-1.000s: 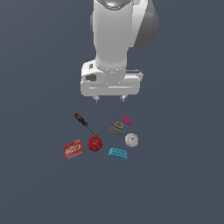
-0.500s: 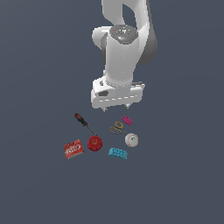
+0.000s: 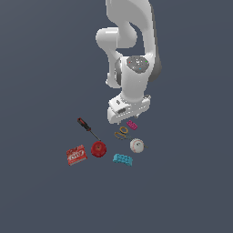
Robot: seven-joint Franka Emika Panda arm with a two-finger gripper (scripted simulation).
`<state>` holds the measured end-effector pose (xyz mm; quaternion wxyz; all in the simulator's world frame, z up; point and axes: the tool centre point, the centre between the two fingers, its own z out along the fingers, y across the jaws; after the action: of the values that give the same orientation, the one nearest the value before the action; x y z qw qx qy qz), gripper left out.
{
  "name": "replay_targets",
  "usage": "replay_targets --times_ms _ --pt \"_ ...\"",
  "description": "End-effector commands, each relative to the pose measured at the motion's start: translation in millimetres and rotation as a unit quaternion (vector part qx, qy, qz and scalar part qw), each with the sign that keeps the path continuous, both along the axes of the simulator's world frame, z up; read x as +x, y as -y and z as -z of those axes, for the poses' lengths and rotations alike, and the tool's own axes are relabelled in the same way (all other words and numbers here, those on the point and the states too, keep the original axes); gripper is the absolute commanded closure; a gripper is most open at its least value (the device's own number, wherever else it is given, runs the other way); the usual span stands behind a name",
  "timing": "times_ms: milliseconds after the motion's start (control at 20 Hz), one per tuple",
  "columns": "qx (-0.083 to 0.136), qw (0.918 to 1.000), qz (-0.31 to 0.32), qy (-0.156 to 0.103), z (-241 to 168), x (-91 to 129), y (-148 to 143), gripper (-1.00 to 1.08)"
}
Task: Pick up a designated object from a clutter of objects.
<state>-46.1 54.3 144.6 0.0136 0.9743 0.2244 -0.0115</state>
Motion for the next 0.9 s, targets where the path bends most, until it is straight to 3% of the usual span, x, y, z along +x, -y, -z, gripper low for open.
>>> replay_targets --times_ms 0,450,850 --pt "0.003 0.9996 -0.029 0.001 19.5 -10.0 -9.2 -0.92" --pt "0.012 0.9943 -0.106 0.005 66.4 -42.4 -32.2 -0.92" --pt "0.017 0.9909 -0.134 0.006 81.8 -56.2 -40.1 -0.92"
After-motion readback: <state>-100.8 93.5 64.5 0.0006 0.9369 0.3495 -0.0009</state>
